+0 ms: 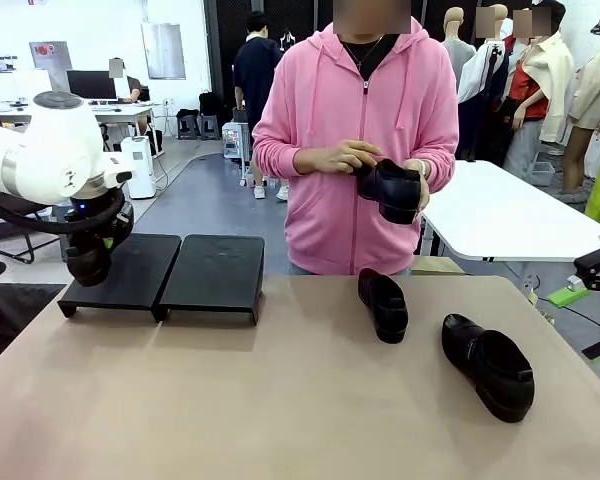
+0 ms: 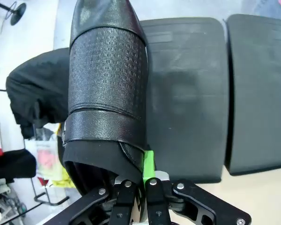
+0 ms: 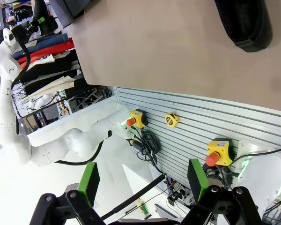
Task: Organize the shoes by placing them on the stand.
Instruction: Place the Shoe from the middle of the table onto the Shoes Stand.
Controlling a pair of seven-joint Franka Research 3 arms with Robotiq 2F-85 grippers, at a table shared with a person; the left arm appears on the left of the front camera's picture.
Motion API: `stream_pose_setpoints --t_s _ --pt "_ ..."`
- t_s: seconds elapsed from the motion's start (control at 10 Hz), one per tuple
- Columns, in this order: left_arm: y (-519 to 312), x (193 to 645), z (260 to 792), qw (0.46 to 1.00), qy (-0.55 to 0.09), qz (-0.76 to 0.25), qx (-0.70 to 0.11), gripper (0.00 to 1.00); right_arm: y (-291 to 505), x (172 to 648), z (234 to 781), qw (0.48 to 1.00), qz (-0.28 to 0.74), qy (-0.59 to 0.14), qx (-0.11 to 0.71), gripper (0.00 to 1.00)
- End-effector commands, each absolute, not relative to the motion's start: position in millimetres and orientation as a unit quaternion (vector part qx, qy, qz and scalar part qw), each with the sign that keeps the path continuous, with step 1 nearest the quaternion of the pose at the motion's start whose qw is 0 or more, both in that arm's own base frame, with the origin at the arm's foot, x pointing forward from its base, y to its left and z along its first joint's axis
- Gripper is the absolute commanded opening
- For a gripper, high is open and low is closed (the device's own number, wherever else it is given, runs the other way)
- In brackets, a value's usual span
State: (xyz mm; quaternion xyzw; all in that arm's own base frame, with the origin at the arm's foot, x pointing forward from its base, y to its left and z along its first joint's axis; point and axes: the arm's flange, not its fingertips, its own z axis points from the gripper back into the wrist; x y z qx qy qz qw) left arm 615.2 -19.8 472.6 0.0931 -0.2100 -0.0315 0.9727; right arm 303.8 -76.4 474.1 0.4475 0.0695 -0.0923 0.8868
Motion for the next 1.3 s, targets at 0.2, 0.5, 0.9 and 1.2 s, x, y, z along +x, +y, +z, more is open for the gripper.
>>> stream_pose_setpoints --t_s 0.2,0.5,0.9,1.2 --pt "-24.1 626.8 453.1 0.957 -0.256 -0.015 0.134 0.0 -77.6 305.8 477.6 0.882 -0.083 0.064 0.46 1.0" --pt "-20.4 633.2 438.1 0.963 -0.237 -0.017 0.129 0.0 -77.6 305.8 477.6 0.882 -0.083 0.064 0.46 1.0" --pt "-25.2 629.4 441.1 0.964 -0.238 -0.029 0.112 1.0 -77.6 305.8 477.6 0.882 -0.083 0.064 0.46 1.0" --pt "-34.1 598.4 480.7 0.966 -0.236 -0.05 0.09 1.0 -77.6 305.8 477.6 0.882 -0.083 0.064 0.46 1.0"
